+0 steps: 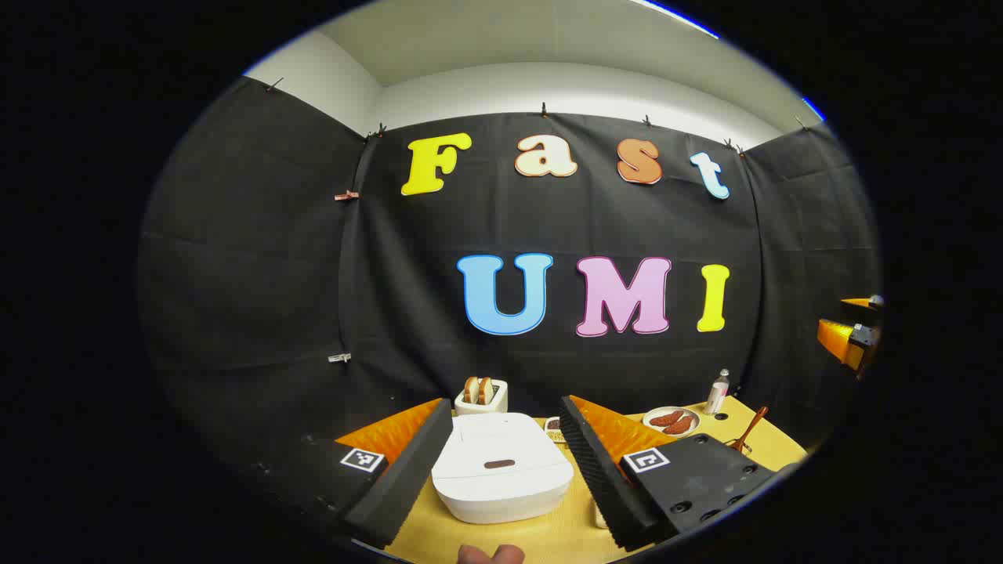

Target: Close the left gripper, press the button to open the rice cooker; take a wooden spoon from the chopstick holder with the right hand, scoop a spoonful of rice and pour it into the rice cooker, then put the wooden spoon back into the chopstick holder.

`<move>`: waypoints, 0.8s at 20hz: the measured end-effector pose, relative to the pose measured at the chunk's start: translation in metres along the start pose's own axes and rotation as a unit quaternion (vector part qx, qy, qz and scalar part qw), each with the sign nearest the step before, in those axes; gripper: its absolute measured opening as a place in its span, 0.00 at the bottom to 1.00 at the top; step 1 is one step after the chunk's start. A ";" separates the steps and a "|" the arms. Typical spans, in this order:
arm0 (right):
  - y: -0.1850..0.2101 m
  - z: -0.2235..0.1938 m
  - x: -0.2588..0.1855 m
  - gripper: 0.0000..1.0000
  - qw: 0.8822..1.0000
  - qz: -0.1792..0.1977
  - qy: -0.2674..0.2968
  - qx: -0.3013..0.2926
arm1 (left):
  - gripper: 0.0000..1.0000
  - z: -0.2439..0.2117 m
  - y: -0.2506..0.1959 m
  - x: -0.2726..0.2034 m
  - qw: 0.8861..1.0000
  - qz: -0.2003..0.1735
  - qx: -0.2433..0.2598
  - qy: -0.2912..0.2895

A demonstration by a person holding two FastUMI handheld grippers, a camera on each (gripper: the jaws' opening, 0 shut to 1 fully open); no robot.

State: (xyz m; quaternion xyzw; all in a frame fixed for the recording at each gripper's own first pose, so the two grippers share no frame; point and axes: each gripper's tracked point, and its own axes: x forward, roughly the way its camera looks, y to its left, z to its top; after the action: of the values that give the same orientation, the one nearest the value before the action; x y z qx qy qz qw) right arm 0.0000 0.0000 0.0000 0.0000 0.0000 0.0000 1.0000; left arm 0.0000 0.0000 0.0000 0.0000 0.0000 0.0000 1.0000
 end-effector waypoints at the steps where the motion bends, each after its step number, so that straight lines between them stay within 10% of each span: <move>1: 0.001 0.001 -0.001 0.97 1.000 0.000 -0.002 -0.001 | 0.95 0.001 0.000 -0.001 1.000 -0.001 -0.001 -0.001; 16: 0.005 0.009 -0.008 0.97 1.000 -0.005 -0.005 -0.004 | 0.95 0.007 -0.011 0.001 1.000 -0.023 0.008 -0.008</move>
State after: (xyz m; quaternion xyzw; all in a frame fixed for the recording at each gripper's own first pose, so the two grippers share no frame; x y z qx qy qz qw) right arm -0.0082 0.0049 0.0091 -0.0044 -0.0048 -0.0055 1.0000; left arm 0.0010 -0.0110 0.0070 0.0084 -0.0080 -0.0234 0.9997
